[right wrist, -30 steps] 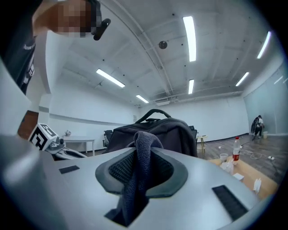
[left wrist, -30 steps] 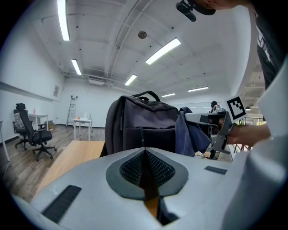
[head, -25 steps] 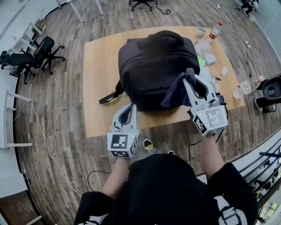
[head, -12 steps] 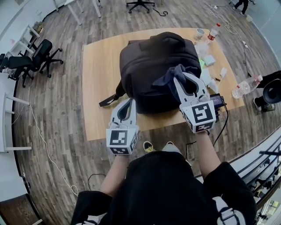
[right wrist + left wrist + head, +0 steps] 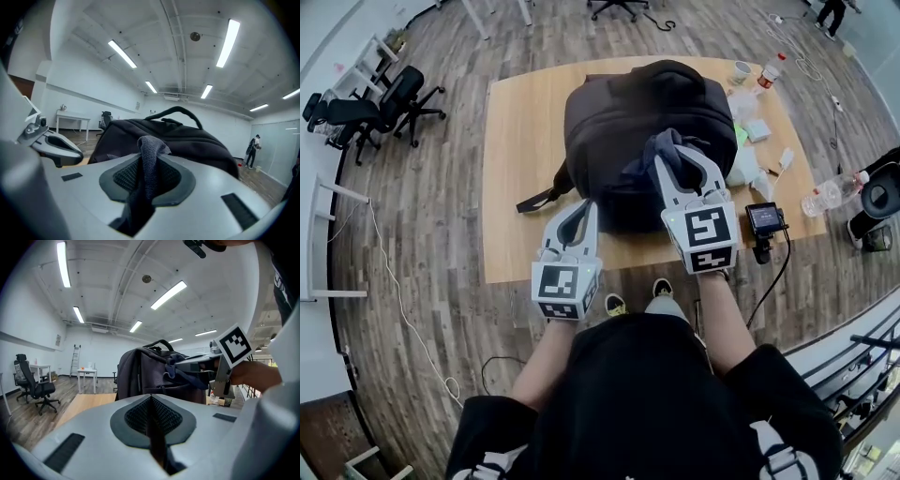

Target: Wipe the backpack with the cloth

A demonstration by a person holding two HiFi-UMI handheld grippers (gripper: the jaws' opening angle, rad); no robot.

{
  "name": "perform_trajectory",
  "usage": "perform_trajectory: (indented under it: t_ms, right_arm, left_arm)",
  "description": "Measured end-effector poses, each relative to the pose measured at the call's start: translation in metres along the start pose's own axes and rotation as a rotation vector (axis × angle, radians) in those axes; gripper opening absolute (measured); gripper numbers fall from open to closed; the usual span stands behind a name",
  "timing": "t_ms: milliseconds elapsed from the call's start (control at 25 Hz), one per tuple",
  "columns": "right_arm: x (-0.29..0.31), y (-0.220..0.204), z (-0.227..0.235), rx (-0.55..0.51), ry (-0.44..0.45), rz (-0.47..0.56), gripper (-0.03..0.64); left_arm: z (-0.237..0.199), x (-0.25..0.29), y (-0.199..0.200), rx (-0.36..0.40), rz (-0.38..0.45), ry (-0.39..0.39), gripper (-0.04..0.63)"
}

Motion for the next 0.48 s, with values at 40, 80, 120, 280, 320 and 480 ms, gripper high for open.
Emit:
perform_trajectory:
  t_ms: [40,80,120,280,320,480]
  right_arm:
    - [0.006,0.008,-0.011,-0.014,0.021,0.004,0.075]
    - [0.012,0.015,-0.023,-0.032,0.048,0.012,0.075]
    - [0.016,0.022,-0.035,-0.043,0.085,0.023,0.075]
    - [0.023,0.045,-0.066,-0.044,0.215,0.069,0.075]
    - [0.022,0.048,-0.067,-0.064,0.219,0.074,0.075]
    - [0.018,0.035,-0.043,-0.119,0.154,0.038,0.075]
  left_arm:
    - [0.000,-0.001,-0.001,0.003,0.000,0.003,0.017]
    - [0.000,-0.001,-0.002,0.007,0.000,0.006,0.017]
    - [0.000,-0.002,-0.003,0.009,-0.003,0.008,0.017]
    - [0.000,-0.005,-0.006,0.008,-0.013,0.013,0.017]
    - [0.001,-0.005,-0.006,0.009,-0.014,0.013,0.017]
    - [0.005,-0.003,-0.007,0.013,-0.016,-0.003,0.017]
Point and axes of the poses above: the fingertips, and each gripper's own axes: x forward along the fingers, z to its right, y out of its top, the point moved 7 cm from there along -x, backward along the fingers, and after that the axes turned 10 degrees about -z, right-handed, at the moved point
